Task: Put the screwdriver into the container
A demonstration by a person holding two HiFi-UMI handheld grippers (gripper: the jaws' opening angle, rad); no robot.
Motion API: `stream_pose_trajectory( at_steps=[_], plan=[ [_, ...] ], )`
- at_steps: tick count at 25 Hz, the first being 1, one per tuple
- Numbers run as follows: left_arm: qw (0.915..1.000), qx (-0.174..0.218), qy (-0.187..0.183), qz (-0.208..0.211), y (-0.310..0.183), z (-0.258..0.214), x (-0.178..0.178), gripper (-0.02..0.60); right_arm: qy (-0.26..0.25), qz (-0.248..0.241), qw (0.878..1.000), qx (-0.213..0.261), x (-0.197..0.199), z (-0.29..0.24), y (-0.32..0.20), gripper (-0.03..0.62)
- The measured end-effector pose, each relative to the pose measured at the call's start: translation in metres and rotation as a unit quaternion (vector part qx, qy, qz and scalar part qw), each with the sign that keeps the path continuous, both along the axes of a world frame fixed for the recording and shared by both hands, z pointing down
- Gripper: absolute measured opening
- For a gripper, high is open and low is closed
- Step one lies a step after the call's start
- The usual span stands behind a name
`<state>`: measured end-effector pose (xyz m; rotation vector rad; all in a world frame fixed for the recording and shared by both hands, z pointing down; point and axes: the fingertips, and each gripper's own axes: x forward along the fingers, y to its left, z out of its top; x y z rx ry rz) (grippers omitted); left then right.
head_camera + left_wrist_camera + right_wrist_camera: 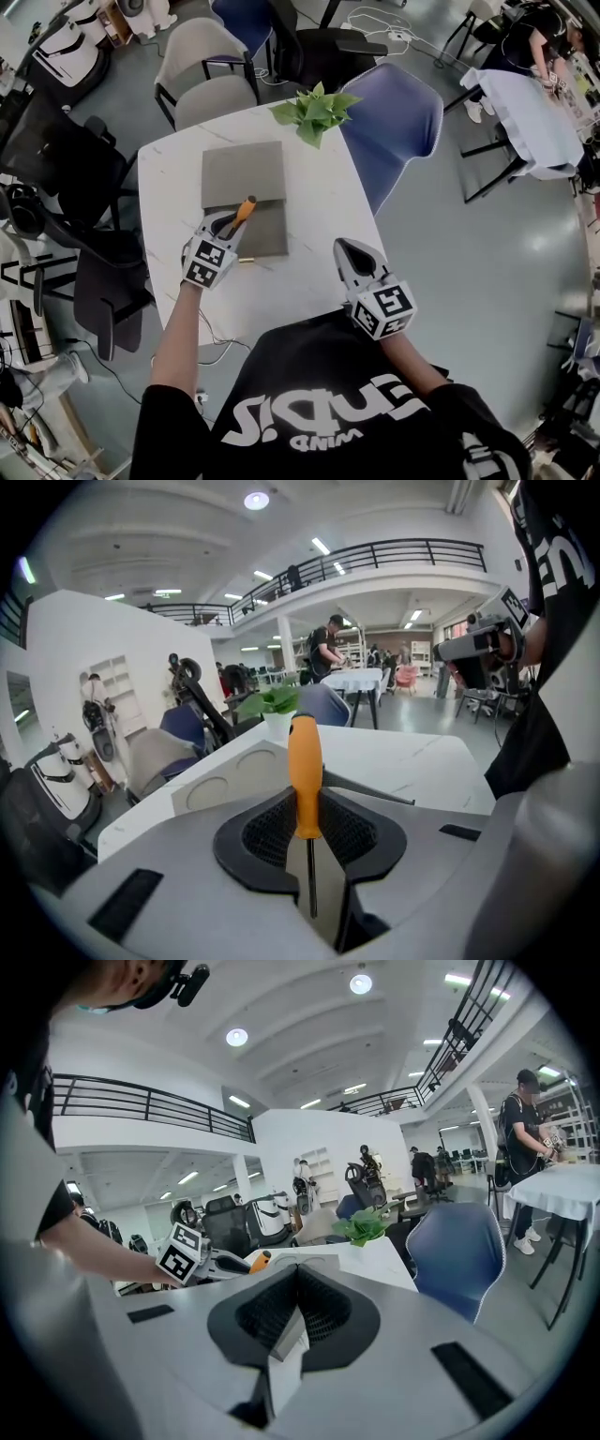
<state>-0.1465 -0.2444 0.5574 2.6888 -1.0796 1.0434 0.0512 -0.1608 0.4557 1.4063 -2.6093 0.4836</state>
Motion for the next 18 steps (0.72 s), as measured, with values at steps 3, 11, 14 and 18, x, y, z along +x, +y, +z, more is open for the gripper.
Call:
stream_pose_trajectory(
  at_steps=[3, 11, 14, 18],
  plan=[
    [0.9995, -0.017, -0.021, 0.016, 0.000, 0.020, 0.004, 0.083, 0.001, 0.005, 1.000, -0.004, 0.002, 0.003, -0.002, 0.012],
    [0.9940, -0.060, -0.073, 0.055, 0.000, 0.064, 0.018, 0.083, 0.002, 0.015, 1.000, -0.014, 0.007, 0.010, -0.002, 0.012],
    [0.9918, -0.082, -0.081, 0.055, -0.001, 0.076, 0.019, 0.083, 0.002, 0.022, 1.000, -0.018, 0.009, 0.010, -0.003, 0.012],
    [0.9894, -0.104, -0.086, 0.054, -0.002, 0.093, 0.021, 0.083, 0.002, 0.029, 0.999, -0.021, 0.013, 0.012, -0.005, 0.012]
  ],
)
